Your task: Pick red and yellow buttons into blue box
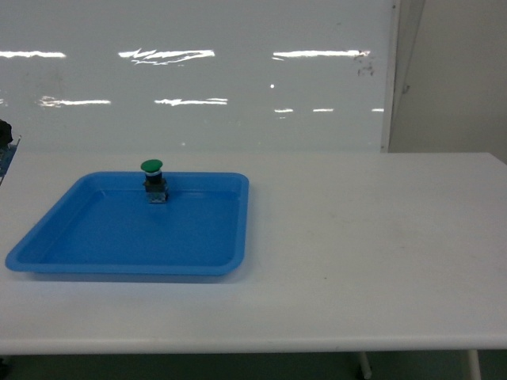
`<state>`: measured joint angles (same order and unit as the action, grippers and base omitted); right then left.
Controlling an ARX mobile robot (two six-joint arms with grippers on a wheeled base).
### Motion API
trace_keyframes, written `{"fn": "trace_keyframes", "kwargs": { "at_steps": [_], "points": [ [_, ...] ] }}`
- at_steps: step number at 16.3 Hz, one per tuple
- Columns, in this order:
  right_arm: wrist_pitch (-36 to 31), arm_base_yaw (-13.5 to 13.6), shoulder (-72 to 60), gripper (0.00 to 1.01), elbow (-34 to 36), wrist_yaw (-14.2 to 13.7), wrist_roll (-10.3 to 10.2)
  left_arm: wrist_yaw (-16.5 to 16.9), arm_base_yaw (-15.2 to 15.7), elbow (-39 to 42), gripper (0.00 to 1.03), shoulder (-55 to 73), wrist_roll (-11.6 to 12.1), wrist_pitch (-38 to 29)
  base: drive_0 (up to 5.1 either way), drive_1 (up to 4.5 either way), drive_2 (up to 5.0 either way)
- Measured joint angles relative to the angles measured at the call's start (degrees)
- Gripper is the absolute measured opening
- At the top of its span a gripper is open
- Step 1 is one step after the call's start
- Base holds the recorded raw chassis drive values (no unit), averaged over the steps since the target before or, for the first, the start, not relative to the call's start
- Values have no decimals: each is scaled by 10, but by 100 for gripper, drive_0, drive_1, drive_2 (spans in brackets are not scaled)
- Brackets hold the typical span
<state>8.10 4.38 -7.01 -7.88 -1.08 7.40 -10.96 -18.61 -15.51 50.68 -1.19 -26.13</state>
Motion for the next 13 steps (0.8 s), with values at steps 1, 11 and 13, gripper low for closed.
{"fn": "trace_keyframes", "kwargs": {
  "at_steps": [1,11,13],
  "points": [
    [0,0,0,24,0,0,0,0,0,0,25,0,0,1,265,-506,218],
    [0,0,0,24,0,0,0,0,0,0,25,0,0,1,404,-346,-57],
    [0,0,0,24,0,0,0,0,0,0,25,0,0,1,496,-240,-240]
  ]
}}
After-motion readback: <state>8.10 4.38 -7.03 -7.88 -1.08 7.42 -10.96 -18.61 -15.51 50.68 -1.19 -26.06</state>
